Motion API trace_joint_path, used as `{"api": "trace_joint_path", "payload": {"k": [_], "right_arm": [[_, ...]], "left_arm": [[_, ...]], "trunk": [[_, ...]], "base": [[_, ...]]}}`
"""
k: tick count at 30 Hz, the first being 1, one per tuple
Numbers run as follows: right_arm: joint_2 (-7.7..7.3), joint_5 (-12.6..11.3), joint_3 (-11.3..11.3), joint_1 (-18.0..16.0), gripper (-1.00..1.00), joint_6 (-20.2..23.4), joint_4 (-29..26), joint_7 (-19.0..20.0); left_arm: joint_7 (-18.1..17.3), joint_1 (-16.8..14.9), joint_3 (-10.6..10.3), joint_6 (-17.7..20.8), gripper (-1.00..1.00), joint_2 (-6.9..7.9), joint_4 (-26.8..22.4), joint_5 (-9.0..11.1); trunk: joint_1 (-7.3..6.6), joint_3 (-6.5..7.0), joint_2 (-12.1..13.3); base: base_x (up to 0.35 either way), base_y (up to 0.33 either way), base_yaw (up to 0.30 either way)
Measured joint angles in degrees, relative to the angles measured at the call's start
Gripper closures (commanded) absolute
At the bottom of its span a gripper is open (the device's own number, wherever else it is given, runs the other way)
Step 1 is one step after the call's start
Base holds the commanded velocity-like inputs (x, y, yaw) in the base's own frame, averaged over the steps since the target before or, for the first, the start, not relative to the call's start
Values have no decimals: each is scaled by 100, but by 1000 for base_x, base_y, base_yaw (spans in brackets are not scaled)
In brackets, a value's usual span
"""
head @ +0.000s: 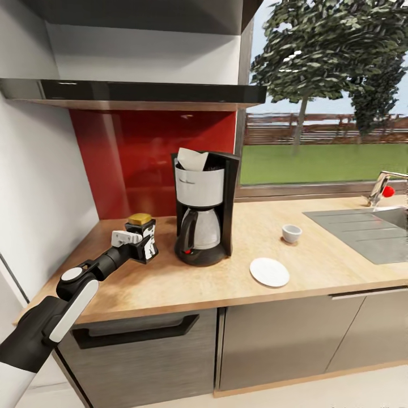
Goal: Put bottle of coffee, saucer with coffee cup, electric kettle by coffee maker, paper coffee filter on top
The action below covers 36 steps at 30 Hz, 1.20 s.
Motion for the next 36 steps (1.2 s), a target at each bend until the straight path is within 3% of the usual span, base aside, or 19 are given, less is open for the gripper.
{"api": "trace_joint_path", "payload": {"k": [9, 11, 15, 36], "right_arm": [[-6, -29, -5, 3, -100, -11, 6, 2], [-16, -27, -9, 41, -100, -343, 17, 0], [-18, -25, -9, 58, -100, -525, 130, -6], [-19, -16, -7, 61, -100, -563, 165, -8]], "left_arm": [[0, 4, 1, 1, 100, -1, -1, 0], [0, 2, 1, 1, 100, 0, -1, 0], [0, 2, 1, 1, 100, 0, -1, 0], [0, 2, 0, 2, 100, 0, -1, 0]], "trunk": [[-2, 6, 0], [0, 6, 0], [-1, 6, 0], [-1, 6, 0]], "base": [[77, 0, -22], [32, 0, 0], [75, 27, 0], [48, 23, -37]]}}
